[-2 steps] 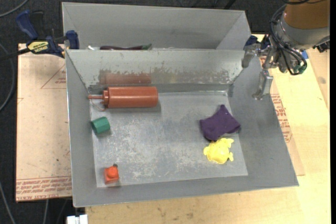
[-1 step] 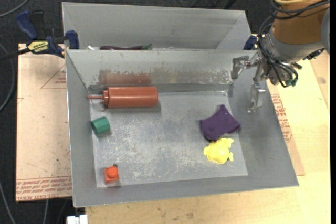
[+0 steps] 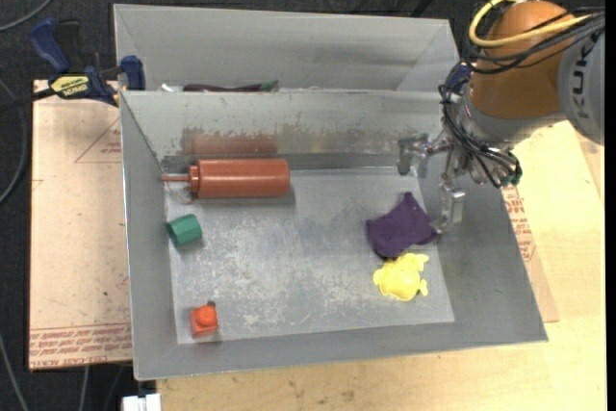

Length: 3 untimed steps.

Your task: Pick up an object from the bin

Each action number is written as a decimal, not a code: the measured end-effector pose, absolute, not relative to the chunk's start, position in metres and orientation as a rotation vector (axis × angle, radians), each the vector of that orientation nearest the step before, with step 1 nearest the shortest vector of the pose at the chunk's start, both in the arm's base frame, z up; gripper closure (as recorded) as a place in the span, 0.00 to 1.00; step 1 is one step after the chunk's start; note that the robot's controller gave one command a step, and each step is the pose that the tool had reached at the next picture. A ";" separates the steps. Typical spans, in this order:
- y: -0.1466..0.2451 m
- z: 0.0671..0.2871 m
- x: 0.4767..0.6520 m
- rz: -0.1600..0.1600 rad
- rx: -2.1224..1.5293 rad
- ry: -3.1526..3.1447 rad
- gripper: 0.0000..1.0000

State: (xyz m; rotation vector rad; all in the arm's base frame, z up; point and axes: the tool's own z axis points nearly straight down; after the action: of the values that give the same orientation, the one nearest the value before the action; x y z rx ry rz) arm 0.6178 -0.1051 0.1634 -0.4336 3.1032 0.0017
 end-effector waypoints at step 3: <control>-0.101 0.167 0.587 -0.005 -0.264 3.119 0.00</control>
Offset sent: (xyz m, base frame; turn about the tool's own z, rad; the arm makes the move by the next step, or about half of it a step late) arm 0.0000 0.0000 0.0000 0.0000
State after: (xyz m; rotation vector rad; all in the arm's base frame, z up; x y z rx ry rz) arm 0.5869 -0.1011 0.1674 -0.2635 3.1191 -0.0053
